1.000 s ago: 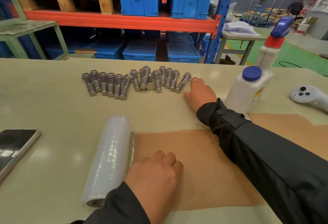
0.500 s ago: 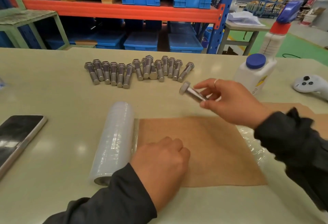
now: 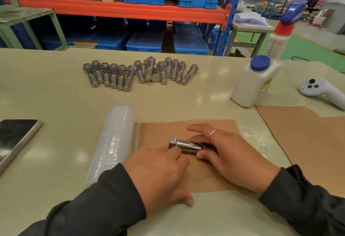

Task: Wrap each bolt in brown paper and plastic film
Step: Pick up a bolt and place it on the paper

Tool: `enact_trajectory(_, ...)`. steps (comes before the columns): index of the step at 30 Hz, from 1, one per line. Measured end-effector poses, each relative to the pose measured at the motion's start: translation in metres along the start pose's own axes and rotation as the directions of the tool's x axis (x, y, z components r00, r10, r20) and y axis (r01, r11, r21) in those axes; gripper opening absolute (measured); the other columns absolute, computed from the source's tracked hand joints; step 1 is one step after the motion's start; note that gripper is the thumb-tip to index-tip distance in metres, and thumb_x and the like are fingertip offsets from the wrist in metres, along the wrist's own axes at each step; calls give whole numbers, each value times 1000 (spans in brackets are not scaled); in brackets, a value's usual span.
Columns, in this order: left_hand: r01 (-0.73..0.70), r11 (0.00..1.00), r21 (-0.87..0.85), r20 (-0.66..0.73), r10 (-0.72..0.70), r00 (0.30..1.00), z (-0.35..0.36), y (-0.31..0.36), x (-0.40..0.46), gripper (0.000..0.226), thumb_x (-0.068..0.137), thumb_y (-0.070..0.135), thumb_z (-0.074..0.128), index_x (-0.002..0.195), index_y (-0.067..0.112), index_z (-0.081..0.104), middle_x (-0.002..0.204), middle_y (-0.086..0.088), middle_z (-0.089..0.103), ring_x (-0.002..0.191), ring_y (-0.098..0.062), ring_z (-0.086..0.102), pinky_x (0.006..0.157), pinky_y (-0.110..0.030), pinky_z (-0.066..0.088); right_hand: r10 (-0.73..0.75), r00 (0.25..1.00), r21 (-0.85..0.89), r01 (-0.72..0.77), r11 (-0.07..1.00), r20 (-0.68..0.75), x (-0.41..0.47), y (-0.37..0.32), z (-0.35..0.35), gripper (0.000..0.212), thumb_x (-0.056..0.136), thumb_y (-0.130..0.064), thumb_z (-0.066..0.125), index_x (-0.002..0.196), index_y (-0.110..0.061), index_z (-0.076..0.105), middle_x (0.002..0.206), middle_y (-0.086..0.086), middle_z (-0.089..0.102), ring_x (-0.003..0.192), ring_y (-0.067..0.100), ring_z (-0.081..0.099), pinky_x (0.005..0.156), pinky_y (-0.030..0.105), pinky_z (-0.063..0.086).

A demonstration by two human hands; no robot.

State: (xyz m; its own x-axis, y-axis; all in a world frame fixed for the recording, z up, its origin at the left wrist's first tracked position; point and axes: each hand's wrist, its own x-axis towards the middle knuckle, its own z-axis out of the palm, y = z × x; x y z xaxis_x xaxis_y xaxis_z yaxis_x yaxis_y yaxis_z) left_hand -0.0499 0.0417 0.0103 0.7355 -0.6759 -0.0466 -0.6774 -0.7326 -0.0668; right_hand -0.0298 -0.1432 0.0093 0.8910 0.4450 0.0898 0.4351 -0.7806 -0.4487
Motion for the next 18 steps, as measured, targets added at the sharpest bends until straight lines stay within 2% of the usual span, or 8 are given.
enact_trajectory(6, 14, 999, -38, 21, -13, 1000, 0, 0, 1, 55, 81, 72, 33, 110, 25, 38, 116, 7, 42, 105, -16, 46, 66, -28, 28, -13, 998, 78, 8, 997, 59, -3, 1, -2, 65, 89, -16, 60, 128, -54, 25, 119, -26, 58, 111, -8, 45, 91, 0, 29)
enact_trajectory(9, 45, 997, -66, 38, -42, 998, -1, 1, 2, 54, 81, 72, 36, 109, 26, 37, 117, 9, 46, 103, -17, 51, 65, -27, 29, -10, 994, 81, 1, 997, 104, -5, 1, -8, 68, 86, -26, 65, 133, -53, 24, 124, -26, 53, 114, -10, 42, 96, 2, 29)
enact_trajectory(12, 72, 990, -118, 45, -68, 997, 1, 1, 4, 53, 79, 72, 40, 106, 26, 37, 113, 9, 52, 98, -18, 55, 65, -25, 32, -43, 976, 50, 33, 998, 214, -12, 7, -21, 82, 71, -45, 75, 126, -61, 16, 129, -34, 33, 123, -16, 24, 100, 1, 20)
enact_trajectory(15, 122, 982, -142, 69, -114, 991, 3, 1, 5, 48, 80, 68, 43, 103, 27, 38, 109, 8, 56, 98, -18, 56, 66, -26, 33, -49, 948, 24, 44, 999, 315, -20, 11, -27, 103, 58, -52, 81, 126, -65, 5, 131, -41, 10, 125, -20, 5, 101, -2, 10)
enact_trajectory(18, 159, 980, -118, 61, -153, 986, 3, 1, 8, 32, 89, 60, 36, 94, 28, 37, 109, 6, 57, 99, -18, 56, 65, -25, 31, -39, 932, -7, 45, 999, 360, -22, 11, -22, 108, 58, -53, 80, 124, -67, -3, 131, -36, 16, 127, -17, 5, 103, 0, 10)
